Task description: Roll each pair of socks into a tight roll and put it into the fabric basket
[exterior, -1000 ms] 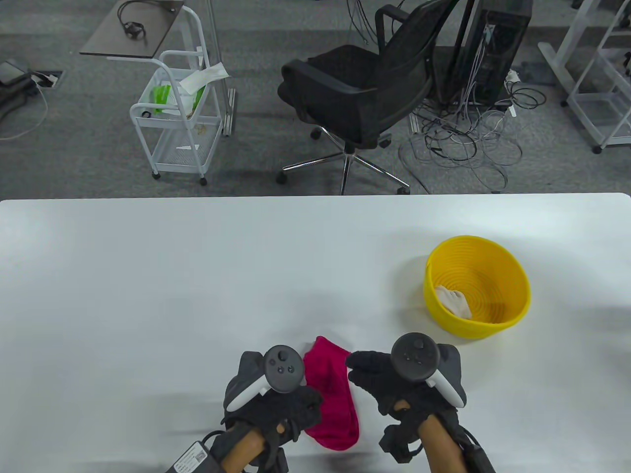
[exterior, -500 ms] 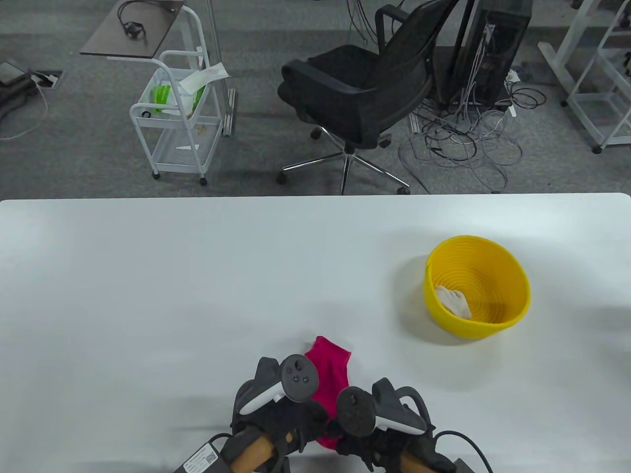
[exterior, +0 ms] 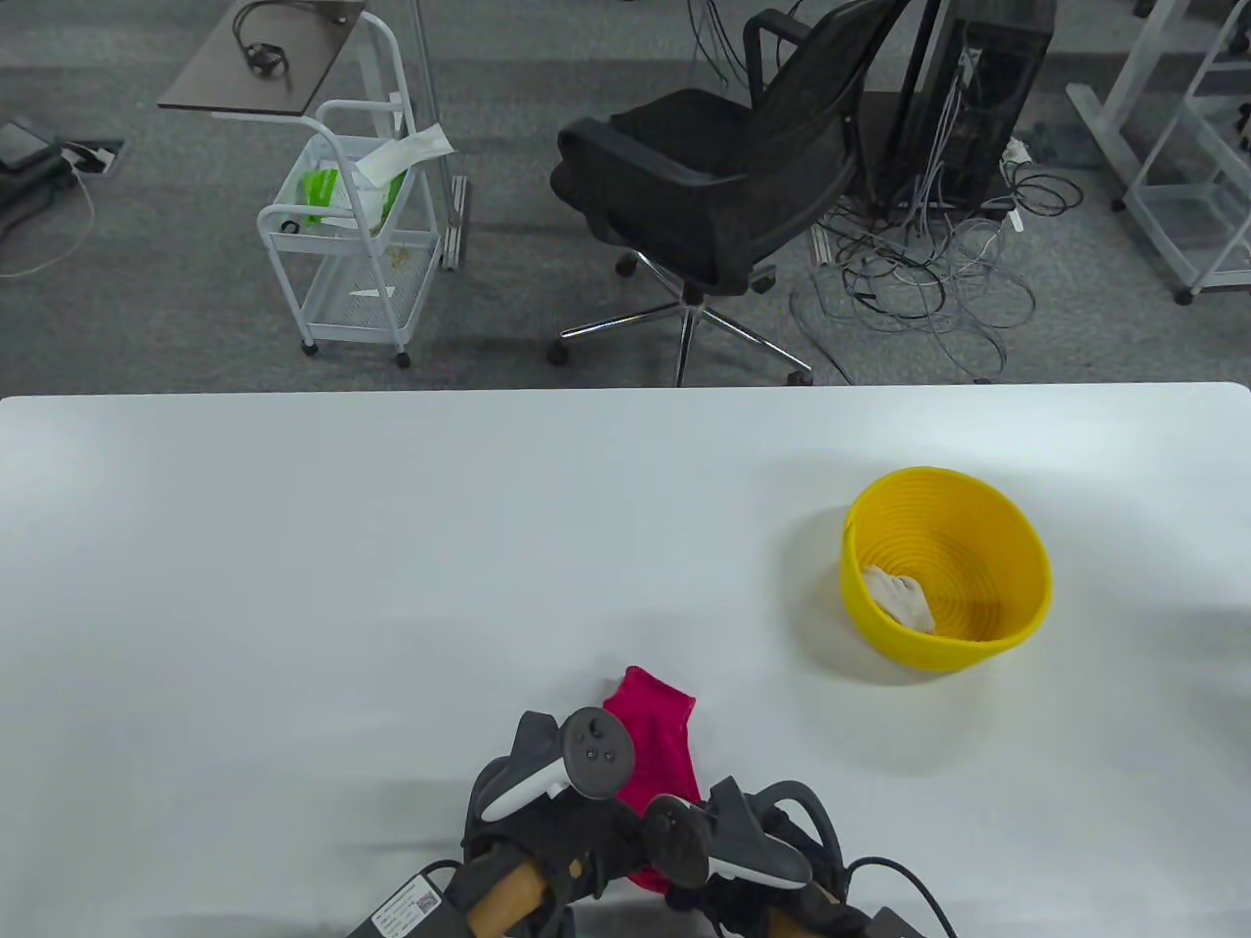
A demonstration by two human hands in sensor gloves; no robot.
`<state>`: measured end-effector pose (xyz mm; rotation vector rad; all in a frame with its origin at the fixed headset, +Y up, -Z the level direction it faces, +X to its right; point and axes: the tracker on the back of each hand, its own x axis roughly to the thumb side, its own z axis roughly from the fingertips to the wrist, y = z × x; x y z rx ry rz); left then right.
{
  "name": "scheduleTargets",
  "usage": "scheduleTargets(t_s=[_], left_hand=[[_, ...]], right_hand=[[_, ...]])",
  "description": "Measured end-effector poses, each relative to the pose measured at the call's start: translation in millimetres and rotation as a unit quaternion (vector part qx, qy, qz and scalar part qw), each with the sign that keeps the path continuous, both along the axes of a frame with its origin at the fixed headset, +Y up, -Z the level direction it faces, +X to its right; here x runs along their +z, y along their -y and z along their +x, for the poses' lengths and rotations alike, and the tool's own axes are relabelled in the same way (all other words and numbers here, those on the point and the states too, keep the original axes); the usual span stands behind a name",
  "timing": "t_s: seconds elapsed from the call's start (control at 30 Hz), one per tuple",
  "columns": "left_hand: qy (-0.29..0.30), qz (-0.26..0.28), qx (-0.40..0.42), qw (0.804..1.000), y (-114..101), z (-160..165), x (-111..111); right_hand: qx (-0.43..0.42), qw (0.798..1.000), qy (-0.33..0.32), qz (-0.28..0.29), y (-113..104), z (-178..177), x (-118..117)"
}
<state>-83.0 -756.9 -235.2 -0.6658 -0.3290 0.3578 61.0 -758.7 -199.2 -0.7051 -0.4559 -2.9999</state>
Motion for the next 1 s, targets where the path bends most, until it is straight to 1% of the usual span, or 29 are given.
scheduleTargets(t_s=[0.07, 0.1, 0.3, 0.43, 0.53, 0.67, 0.87, 0.9, 1.0], left_hand=[[-0.001, -0.005, 0.003, 1.0, 1, -1, -1], [-0.001, -0.009, 0.005, 1.0, 2, -1, -1], [0.007, -0.025, 0.006, 1.0, 6, -2, -4], [0.021, -0.007, -0.013, 1.0, 6, 3, -2], [0.037, 0.028, -0.031, 0.998, 7, 8, -2], [0.041, 0.055, -0.037, 0.997, 8, 11, -2], [0.029, 0.052, -0.018, 0.998, 9, 9, -4], [0.029, 0.052, -0.017, 0.998, 9, 9, -4], [0.029, 0.051, -0.015, 0.998, 9, 10, -5]], right_hand=[[-0.012, 1.0, 0.009, 0.006, 0, 0, -1], [-0.019, 1.0, 0.014, -0.001, 0, 2, -3], [-0.08, 0.992, 0.066, -0.067, 3, 12, -16], [-0.117, 0.981, 0.105, -0.111, 5, 18, -24], [-0.125, 0.977, 0.112, -0.13, 6, 20, -28], [-0.13, 0.974, 0.123, -0.14, 6, 22, -31], [-0.145, 0.969, 0.132, -0.152, 5, 27, -33], [-0.149, 0.969, 0.126, -0.149, 3, 28, -33], [-0.154, 0.978, 0.104, -0.097, -13, 33, -30]])
